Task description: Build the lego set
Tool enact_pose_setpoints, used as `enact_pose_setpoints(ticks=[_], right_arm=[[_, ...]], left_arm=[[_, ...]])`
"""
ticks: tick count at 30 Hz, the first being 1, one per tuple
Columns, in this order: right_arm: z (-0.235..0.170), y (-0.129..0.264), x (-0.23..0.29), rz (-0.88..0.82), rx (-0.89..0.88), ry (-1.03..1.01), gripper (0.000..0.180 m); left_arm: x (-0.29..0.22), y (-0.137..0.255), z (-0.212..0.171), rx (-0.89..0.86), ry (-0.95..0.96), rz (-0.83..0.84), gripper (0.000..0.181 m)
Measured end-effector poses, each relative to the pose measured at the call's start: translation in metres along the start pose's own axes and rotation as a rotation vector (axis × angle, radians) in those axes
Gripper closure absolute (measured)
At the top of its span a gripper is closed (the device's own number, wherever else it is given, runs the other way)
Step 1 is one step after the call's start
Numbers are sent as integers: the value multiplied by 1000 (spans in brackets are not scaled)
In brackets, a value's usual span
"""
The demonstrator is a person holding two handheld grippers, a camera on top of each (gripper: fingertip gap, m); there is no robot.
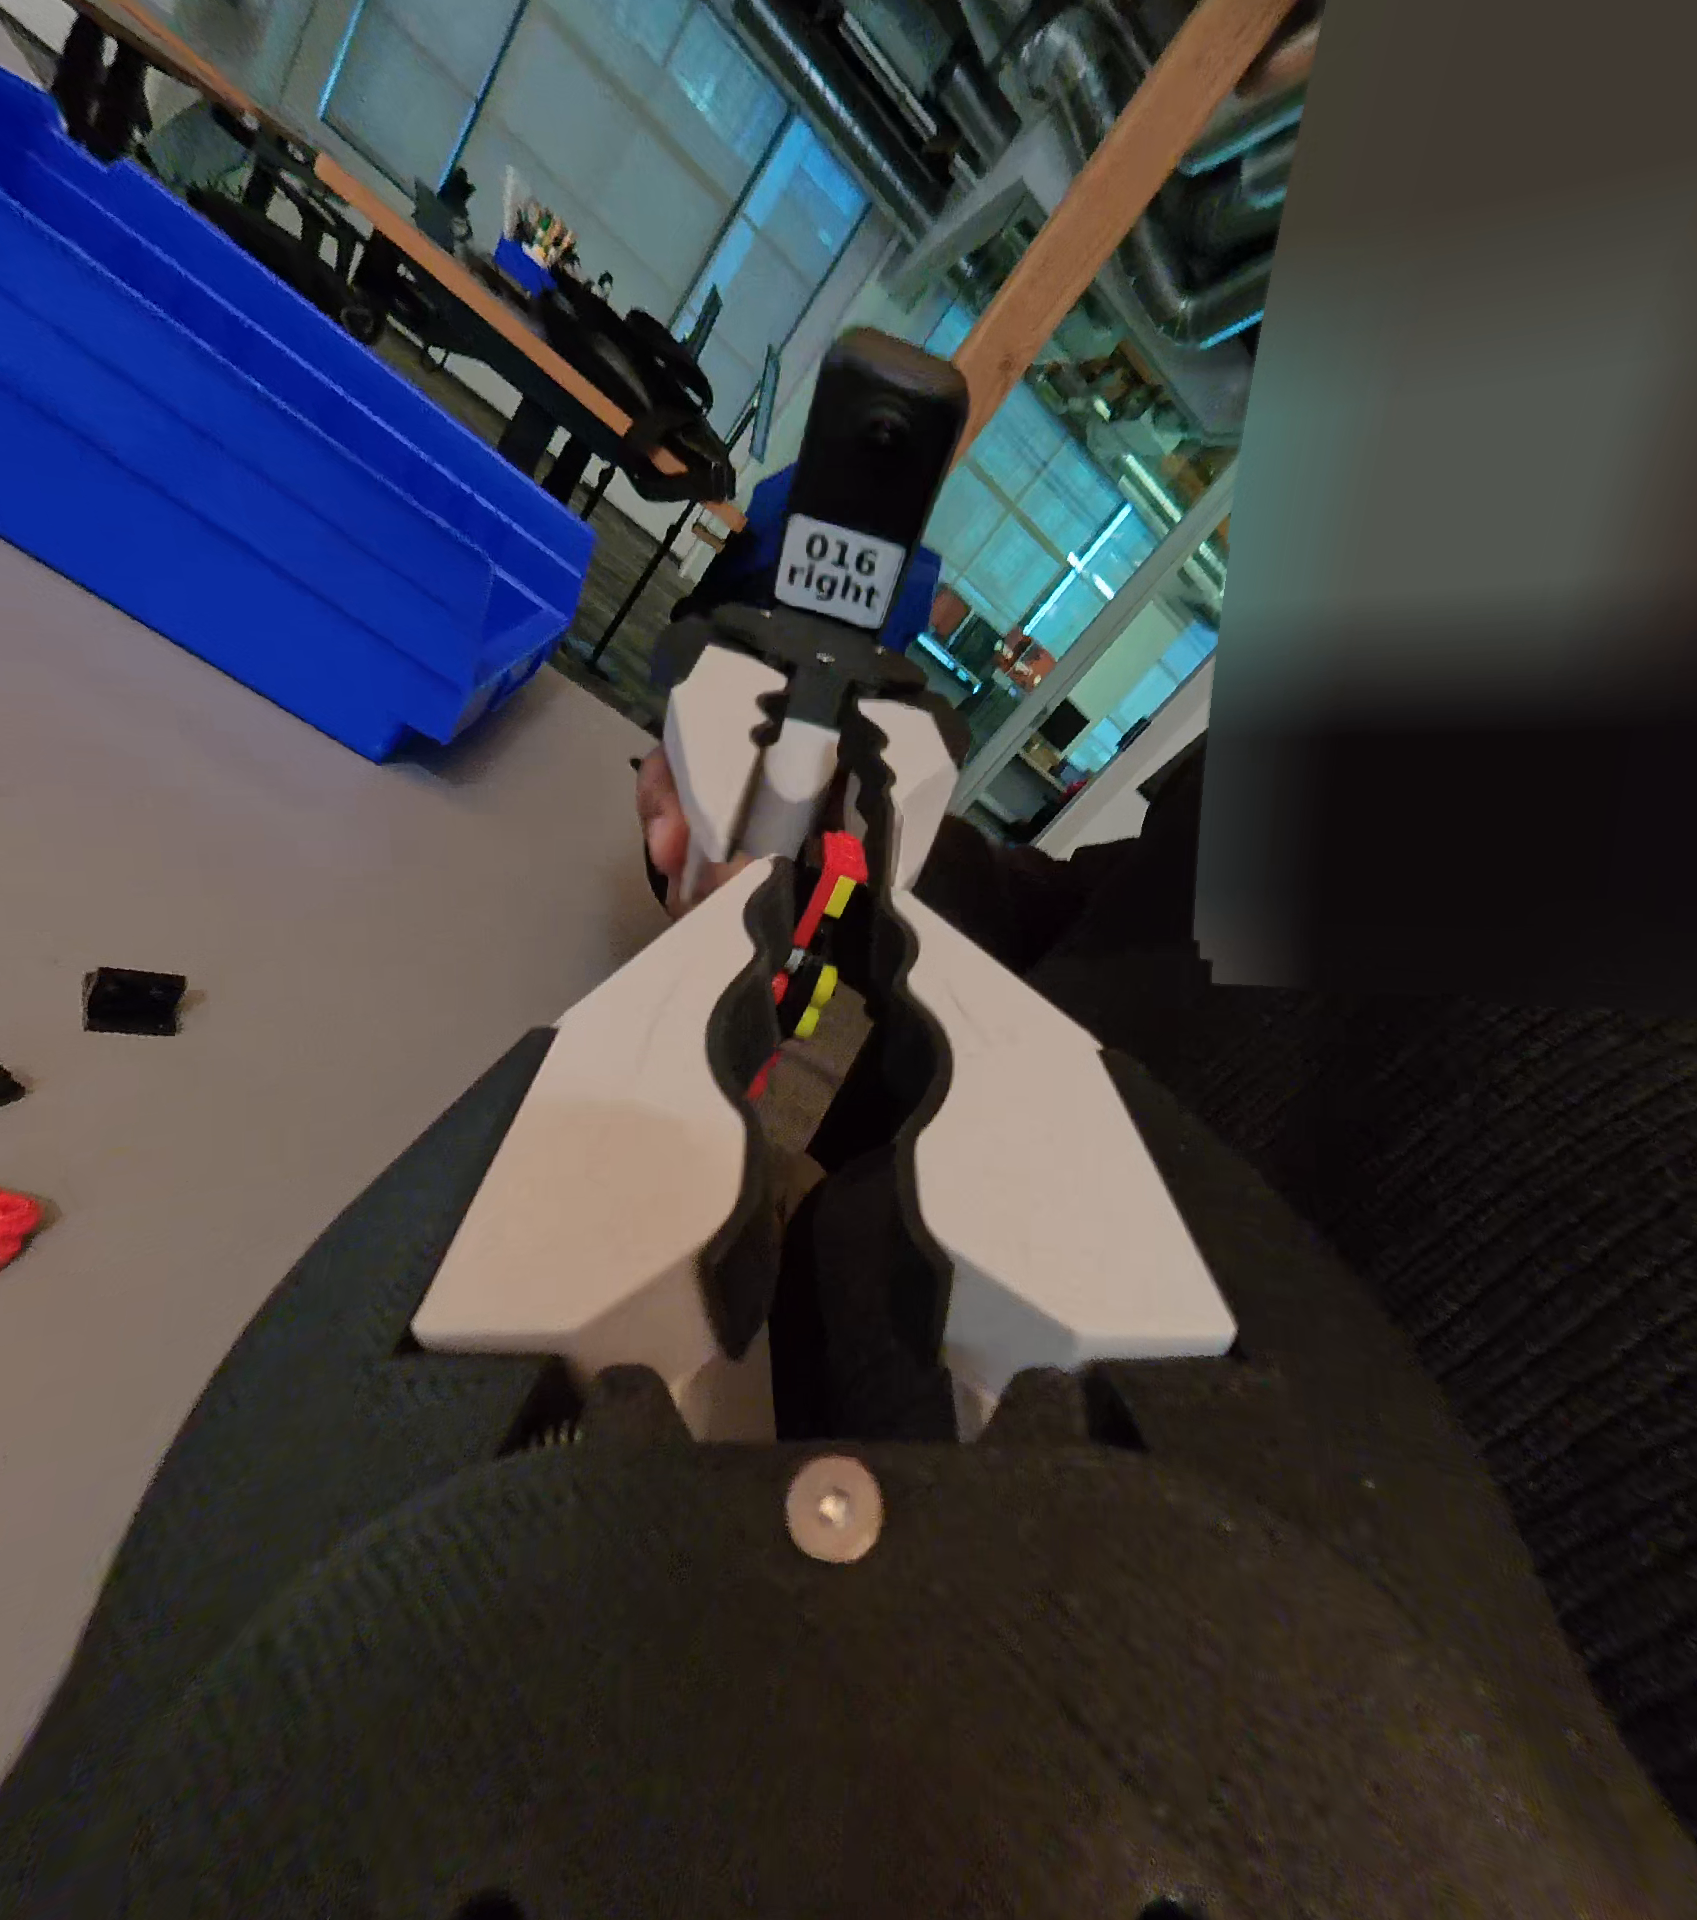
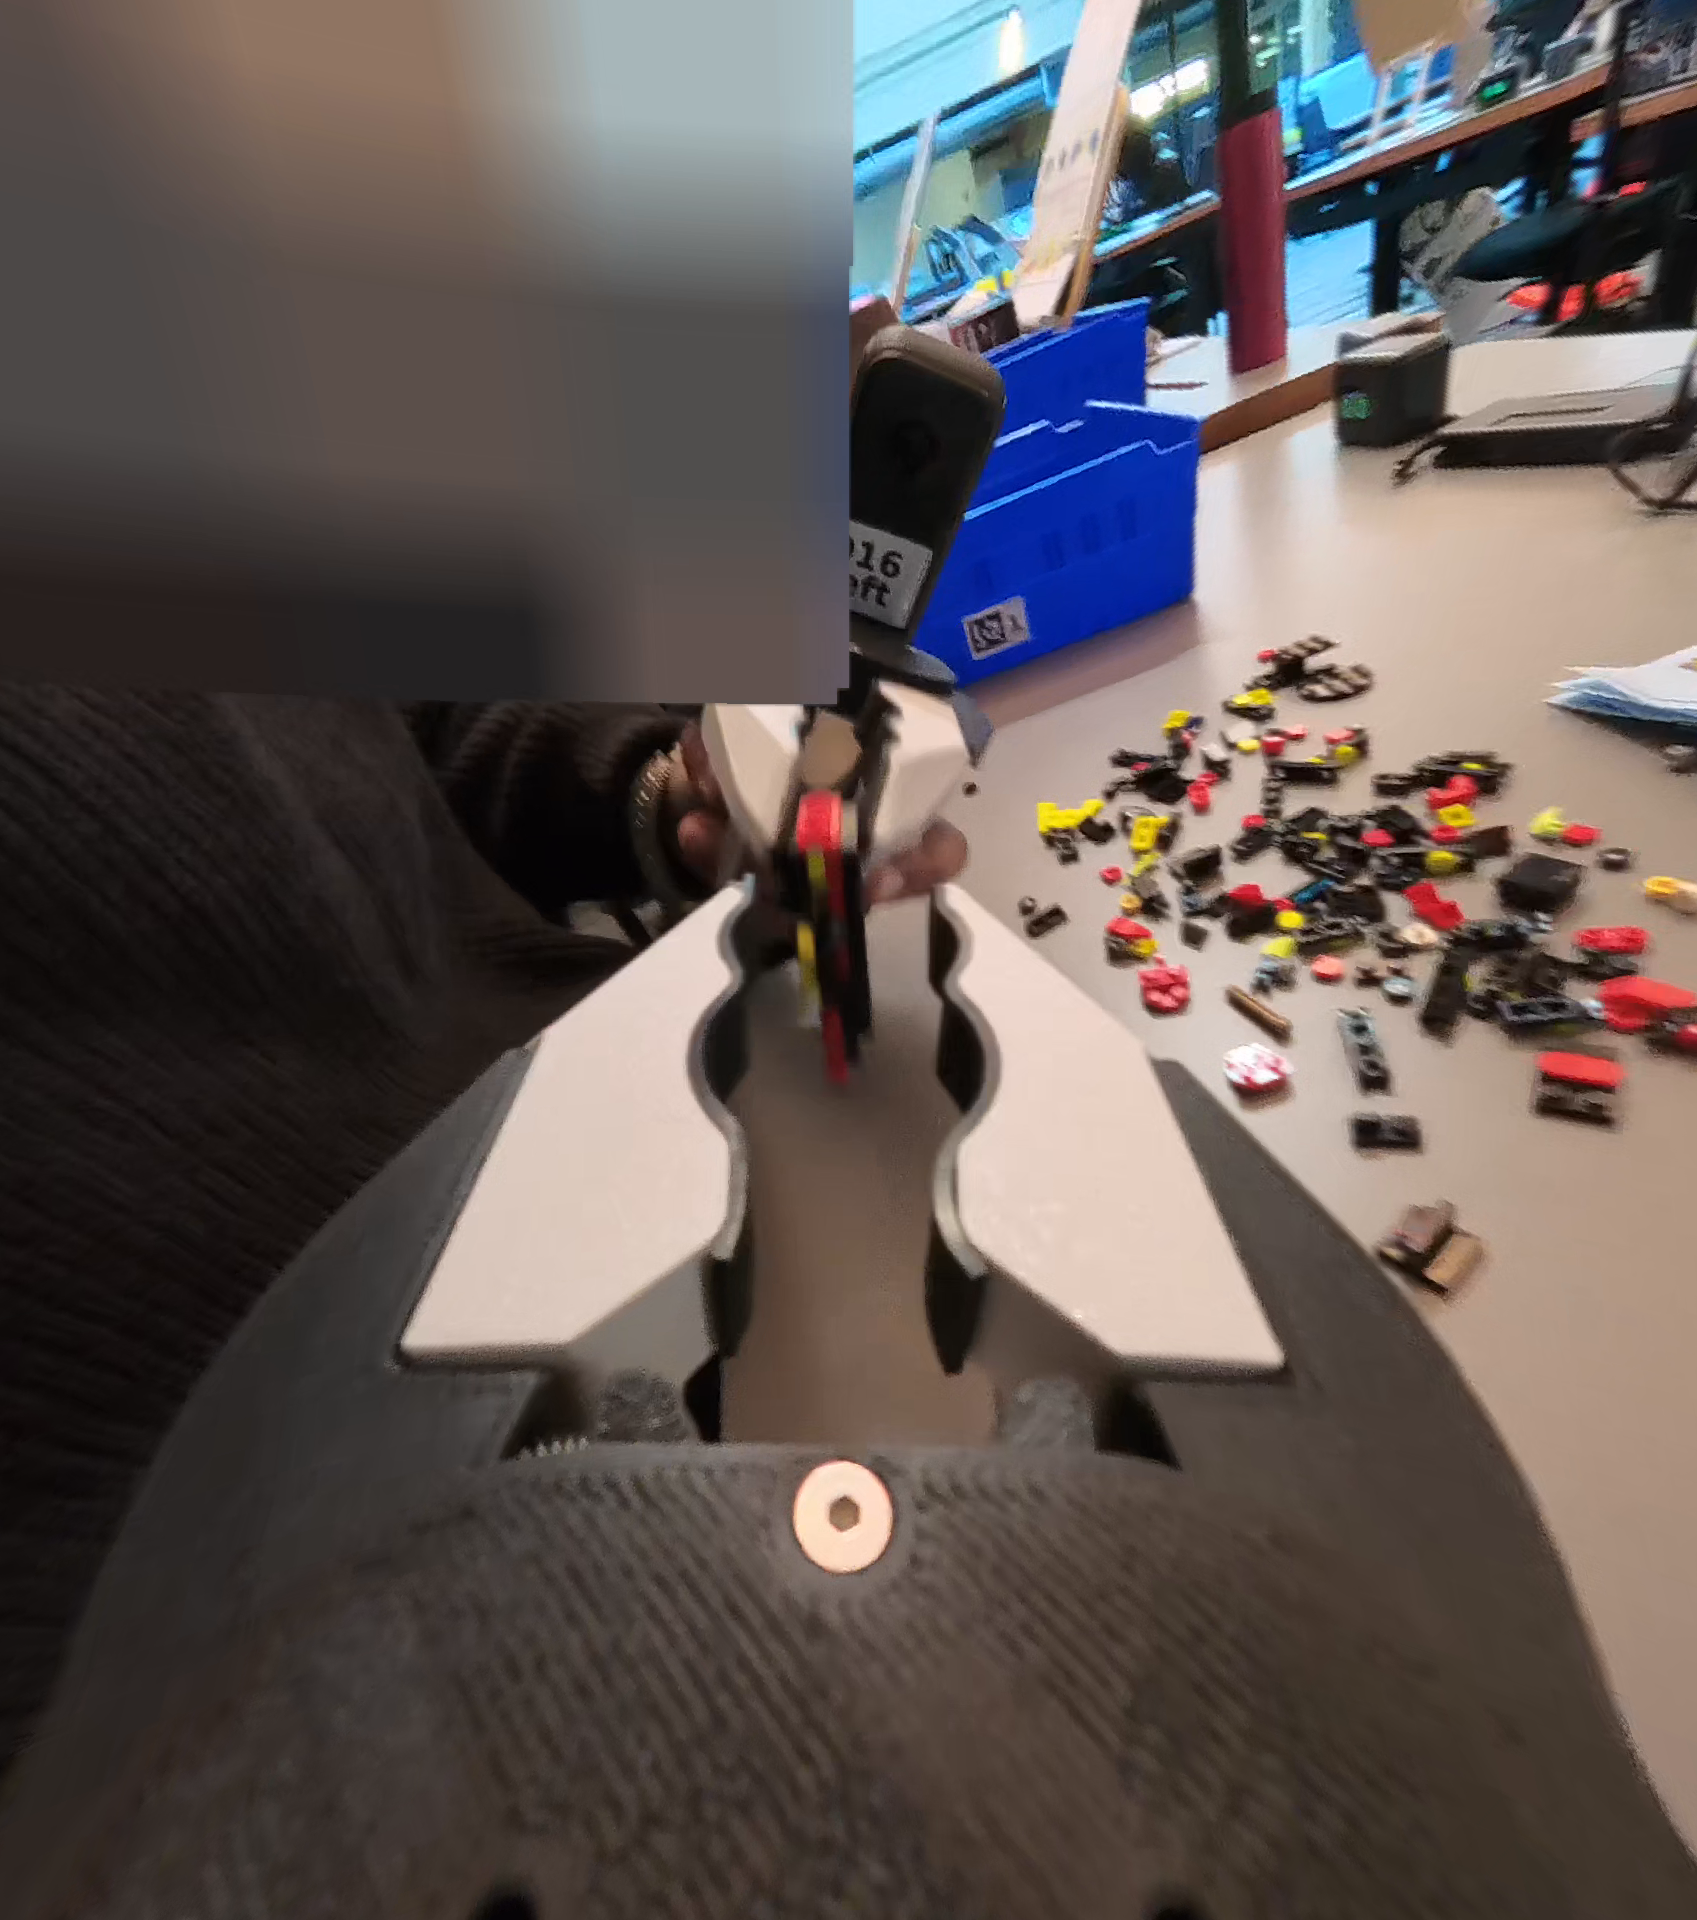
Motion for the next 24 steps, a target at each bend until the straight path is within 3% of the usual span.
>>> enact_pose_setpoints(ticks=[5, 13, 16, 24], right_arm=[[3, 0, -1, -17, -33, -17, 142], [1, -6, 6, -68, -3, 41, 154], [2, -6, 9, -72, 2, 70, 166], [2, -5, 13, -153, 65, 124, 166]], left_arm=[[3, 5, 4, -85, 73, -29, 169], [4, 0, 1, -117, 108, -70, 169], [5, -1, 0, -139, 130, -98, 170], [18, -3, -5, -141, 229, -176, 167]])
Point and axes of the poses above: each gripper's, where its closed fingertips meet, y back along the fingers, z out of its top, x = y × z across the jaws, the point moved 9 cm from there along y, back along the fingers, and after that the axes turned 1 degree about -z, right-handed, at the moved point
